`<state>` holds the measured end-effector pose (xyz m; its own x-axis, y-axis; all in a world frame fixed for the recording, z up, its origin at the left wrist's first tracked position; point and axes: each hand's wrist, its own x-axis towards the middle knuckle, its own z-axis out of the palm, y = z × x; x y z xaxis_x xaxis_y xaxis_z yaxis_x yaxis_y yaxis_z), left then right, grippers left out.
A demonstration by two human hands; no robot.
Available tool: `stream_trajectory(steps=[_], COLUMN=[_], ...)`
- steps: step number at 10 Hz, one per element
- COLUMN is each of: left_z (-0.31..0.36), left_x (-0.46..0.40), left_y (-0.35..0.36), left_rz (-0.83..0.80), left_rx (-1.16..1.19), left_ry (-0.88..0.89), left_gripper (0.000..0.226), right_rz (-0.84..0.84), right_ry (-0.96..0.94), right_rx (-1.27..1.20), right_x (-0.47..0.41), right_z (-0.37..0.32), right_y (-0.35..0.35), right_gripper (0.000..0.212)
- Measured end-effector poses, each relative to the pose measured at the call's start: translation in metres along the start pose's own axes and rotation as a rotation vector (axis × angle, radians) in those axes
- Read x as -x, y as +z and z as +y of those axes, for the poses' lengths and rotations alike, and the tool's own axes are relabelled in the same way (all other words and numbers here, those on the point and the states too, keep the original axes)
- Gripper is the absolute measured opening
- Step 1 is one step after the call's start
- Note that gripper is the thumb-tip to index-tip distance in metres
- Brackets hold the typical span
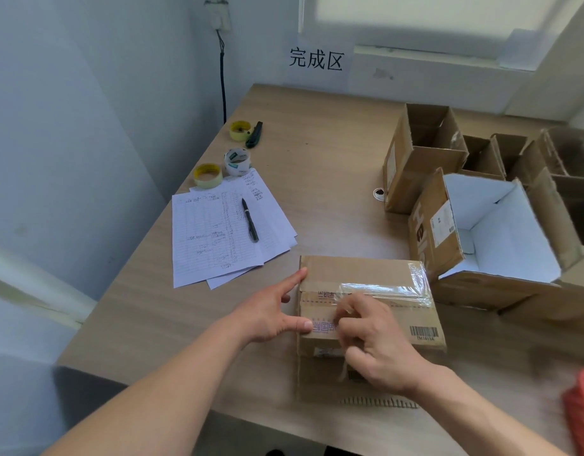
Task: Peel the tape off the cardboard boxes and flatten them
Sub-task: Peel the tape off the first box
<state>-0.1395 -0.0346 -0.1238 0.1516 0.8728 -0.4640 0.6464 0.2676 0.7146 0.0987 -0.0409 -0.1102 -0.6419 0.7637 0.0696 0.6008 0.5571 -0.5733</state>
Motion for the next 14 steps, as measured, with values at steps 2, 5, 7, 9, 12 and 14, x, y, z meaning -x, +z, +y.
stream_trajectory(steps=[2,5,7,9,12,14], left_z=[0.002,0.004,0.005,0.010,0.020,0.022], left_x=[0.001,-0.006,-0.003,0.002,0.005,0.020], left_y=[0.002,0.001,0.005,0.008,0.010,0.006], left_rz=[0.000,0.005,0.036,0.072,0.077,0.060], left_rx=[0.019,0.011,0.000,-0.069,-0.177,-0.657], left_ry=[-0.006,0.000,0.002,-0.013,-0.003,0.062], left_gripper=[0.097,0.111,0.109,0.110,0.110,0.143], right_rz=[0.235,0.338,0.377,0.530,0.402,0.390], right_ry=[0.404,0.456,0.335,0.526,0.631,0.478], right_rx=[-0.614,0.226,0.306,-0.177,0.180,0.159], right_x=[0.003,-0.027,-0.023,-0.001,0.006,-0.002], right_z=[0.027,0.016,0.021,0.045,0.042,0.017], right_y=[-0.031,0.006,0.010,-0.023,-0.017,0.001], right_gripper=[0.013,0.053,0.029,0.004,0.031,0.023])
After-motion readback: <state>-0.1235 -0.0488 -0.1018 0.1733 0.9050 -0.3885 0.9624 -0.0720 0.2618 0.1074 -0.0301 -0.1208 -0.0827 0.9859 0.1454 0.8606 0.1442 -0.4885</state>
